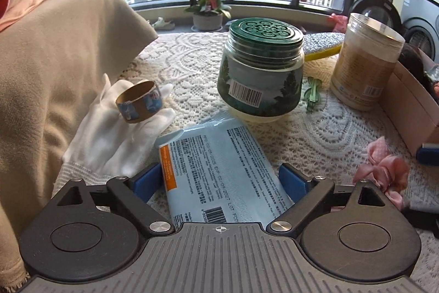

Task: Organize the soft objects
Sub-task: 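Move the right tool to the pink scrunchie while the left tool reaches the blue packet, then close the right tool on the pink scrunchie while the left tool grips the blue packet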

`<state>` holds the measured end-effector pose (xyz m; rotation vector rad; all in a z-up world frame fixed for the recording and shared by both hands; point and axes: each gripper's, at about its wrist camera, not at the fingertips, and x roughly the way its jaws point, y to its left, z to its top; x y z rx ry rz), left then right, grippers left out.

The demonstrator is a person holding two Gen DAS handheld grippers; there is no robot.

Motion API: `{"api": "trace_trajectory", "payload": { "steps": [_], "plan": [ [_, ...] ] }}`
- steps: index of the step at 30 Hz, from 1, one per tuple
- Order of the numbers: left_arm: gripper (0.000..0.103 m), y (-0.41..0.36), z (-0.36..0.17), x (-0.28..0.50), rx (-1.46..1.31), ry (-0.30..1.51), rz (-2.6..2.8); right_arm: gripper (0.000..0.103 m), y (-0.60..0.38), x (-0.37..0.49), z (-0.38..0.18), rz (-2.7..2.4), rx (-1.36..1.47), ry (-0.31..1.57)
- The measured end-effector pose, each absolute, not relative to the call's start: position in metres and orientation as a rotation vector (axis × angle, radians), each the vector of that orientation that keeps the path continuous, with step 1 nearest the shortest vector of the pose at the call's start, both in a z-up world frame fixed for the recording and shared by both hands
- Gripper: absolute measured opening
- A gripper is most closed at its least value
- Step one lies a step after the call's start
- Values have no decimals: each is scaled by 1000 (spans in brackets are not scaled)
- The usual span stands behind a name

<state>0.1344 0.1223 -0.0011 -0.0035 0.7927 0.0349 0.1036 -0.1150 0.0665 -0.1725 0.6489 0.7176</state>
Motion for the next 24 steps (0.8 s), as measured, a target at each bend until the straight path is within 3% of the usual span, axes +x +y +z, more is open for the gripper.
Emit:
{"api": "trace_trajectory", "payload": {
  "steps": [10,24],
  "plan": [
    [91,141,-3,95,-35,694,-36,64,-121,106,41,617,-210,749],
    [91,135,-6,95,-1,681,-12,90,-111,100,31,570,-202,743]
  ]
}}
